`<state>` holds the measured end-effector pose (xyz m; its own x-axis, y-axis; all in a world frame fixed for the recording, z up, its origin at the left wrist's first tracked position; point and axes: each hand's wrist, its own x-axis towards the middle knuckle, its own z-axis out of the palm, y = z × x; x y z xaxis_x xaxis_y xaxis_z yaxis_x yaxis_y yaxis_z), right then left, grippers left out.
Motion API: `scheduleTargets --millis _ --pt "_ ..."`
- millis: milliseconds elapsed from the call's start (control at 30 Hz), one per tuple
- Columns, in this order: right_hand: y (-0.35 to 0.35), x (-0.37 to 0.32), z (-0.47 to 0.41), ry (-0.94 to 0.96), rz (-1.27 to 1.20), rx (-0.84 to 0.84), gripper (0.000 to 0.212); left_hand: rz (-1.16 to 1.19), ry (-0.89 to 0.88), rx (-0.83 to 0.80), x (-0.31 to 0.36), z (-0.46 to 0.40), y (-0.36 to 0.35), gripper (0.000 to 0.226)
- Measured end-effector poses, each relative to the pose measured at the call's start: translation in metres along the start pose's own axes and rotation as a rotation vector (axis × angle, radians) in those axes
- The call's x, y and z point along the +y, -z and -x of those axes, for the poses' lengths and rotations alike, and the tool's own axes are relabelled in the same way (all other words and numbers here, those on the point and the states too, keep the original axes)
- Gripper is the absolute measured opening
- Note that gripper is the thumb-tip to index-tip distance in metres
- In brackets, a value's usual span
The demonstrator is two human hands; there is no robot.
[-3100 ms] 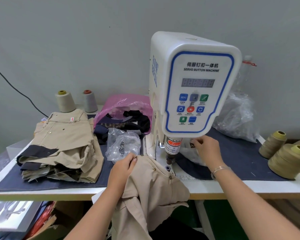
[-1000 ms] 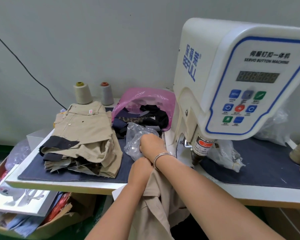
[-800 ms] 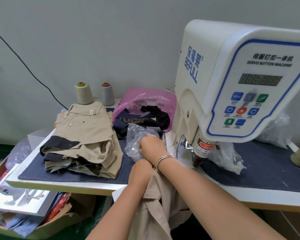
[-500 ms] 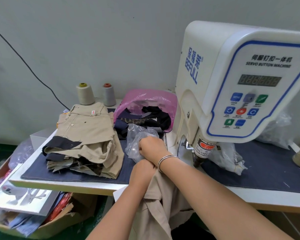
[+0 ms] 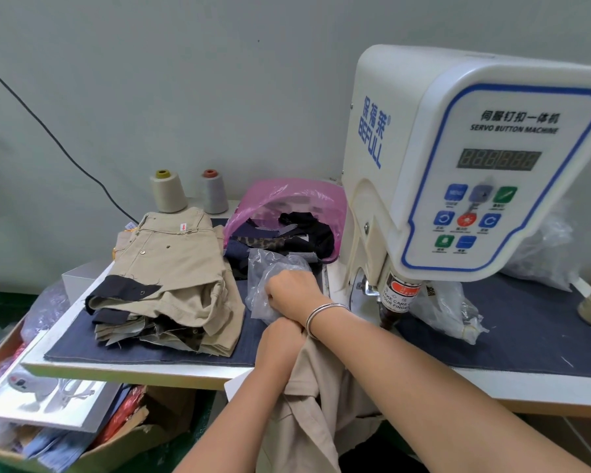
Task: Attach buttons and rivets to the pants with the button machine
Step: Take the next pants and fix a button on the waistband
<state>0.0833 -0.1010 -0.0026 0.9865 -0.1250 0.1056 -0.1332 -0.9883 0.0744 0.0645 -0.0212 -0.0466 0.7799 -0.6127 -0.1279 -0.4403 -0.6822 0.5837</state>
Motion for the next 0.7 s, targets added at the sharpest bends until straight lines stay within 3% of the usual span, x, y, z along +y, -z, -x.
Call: scheduleTargets --millis 400,700 --pt "-0.003 0.003 -0.001 -0.011 -0.045 0.041 0.021 0.003 -0.018 -0.005 0.002 0.002 0.002 0.028" --pt "-0.009 0.013 0.02 -0.239 -0.503 0.133 0.018 0.018 -0.084 0.042 0.003 0.01 0.003 0.029"
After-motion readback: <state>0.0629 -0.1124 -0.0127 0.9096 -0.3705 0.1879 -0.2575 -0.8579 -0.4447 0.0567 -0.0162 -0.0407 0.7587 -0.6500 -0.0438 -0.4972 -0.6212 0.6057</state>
